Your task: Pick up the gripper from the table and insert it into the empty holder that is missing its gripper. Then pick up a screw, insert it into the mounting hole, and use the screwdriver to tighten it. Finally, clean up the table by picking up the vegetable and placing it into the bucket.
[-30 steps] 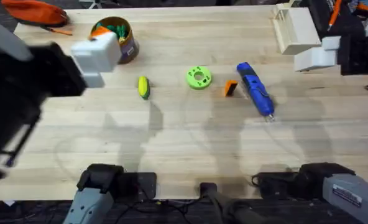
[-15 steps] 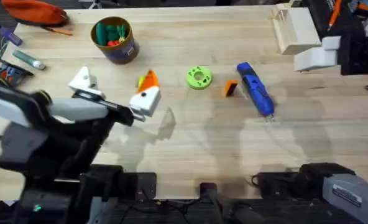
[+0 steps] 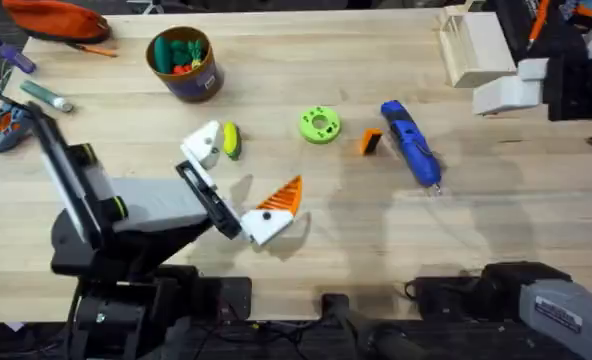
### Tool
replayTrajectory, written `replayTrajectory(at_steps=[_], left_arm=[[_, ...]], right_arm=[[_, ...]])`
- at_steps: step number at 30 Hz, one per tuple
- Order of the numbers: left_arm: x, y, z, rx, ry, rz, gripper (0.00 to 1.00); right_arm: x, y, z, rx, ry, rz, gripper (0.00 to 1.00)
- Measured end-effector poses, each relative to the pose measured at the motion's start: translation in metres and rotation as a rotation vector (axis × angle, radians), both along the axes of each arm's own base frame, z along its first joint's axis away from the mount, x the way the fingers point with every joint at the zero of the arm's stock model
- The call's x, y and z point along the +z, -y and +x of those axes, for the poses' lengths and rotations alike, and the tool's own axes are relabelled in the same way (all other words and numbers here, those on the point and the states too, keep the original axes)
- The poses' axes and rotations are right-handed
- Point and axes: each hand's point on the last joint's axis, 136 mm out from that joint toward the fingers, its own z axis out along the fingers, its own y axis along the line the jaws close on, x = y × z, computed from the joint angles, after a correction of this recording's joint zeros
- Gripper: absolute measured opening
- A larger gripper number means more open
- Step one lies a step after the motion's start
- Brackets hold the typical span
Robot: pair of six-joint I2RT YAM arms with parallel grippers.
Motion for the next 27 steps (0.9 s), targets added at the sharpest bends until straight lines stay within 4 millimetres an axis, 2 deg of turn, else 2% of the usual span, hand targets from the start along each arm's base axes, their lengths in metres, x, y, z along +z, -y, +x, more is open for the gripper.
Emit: replayTrajectory(at_steps=[4,5,14,20,27], left_arm=[[-0.013,0.01,-0.012,-0.101,-0.059,-0.026,0.986],[-0.027,0.021,-0.028,-0.224,-0.102,-0.03,0.986],[-0.029,0.035,-0.07,-0.483,0.002,0.019,0.985],[-0.028,0.036,-0.079,-0.535,0.022,0.02,0.985],[-0.028,0.036,-0.079,-0.532,0.031,0.024,0.986]], right_arm=[[0.0,0.0,0.0,0.0,0.0,0.0,0.992],[0.0,0.0,0.0,0.0,0.0,0.0,0.992],[0.0,0.0,0.0,0.0,0.0,0.0,0.993],[0.0,0.0,0.0,0.0,0.0,0.0,0.992],[0.0,0.0,0.0,0.0,0.0,0.0,0.992]])
